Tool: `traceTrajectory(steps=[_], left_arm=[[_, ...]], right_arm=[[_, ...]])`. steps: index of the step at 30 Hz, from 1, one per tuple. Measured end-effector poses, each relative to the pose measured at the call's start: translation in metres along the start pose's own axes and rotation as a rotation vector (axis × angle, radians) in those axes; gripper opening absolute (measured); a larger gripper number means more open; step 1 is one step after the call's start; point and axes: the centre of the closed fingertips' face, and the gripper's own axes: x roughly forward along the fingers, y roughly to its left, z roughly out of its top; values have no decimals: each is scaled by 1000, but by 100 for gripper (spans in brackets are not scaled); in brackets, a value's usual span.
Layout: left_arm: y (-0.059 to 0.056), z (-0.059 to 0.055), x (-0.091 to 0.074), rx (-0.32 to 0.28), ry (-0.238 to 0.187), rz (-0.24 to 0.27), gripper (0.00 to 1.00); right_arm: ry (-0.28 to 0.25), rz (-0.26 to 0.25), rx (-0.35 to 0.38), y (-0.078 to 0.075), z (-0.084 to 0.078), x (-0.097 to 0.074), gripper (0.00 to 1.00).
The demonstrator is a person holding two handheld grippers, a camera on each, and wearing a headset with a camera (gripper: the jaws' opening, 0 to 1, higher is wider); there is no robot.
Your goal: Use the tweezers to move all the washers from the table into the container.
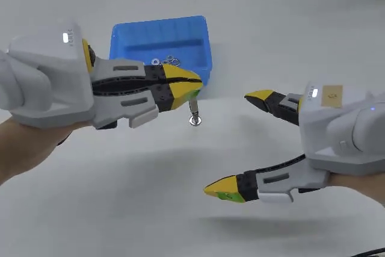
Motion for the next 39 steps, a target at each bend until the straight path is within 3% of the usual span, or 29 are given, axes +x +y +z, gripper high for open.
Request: traceTrajectory(steps=[6,10,15,23,25,28,31,36,39], left_arm=[[-2,-8,4,0,25,-17,4],[-3,-6,4,3,21,-21,4],[-7,-5,4,15,32,-47,4],[-11,-5,5,11,37,-67,4],[-11,-5,6,12,38,-68,4],[-10,-6,7,13,38,-68,4],[-9,-6,7,9,40,-64,4],[-11,-8,7,3,43,-72,5],[-13,-8,7,12,48,-77,5]], right_arm=[[6,-3,18,2,-6,-1,100],[2,-2,24,3,-6,-1,100],[-2,40,15,8,-1,6,99],[15,132,-57,7,11,22,82],[19,144,-65,2,11,27,76],[0,144,-66,-6,17,34,57],[-13,160,-52,-9,24,42,50],[26,226,-86,-4,22,51,35],[44,248,-113,-4,20,53,31]])
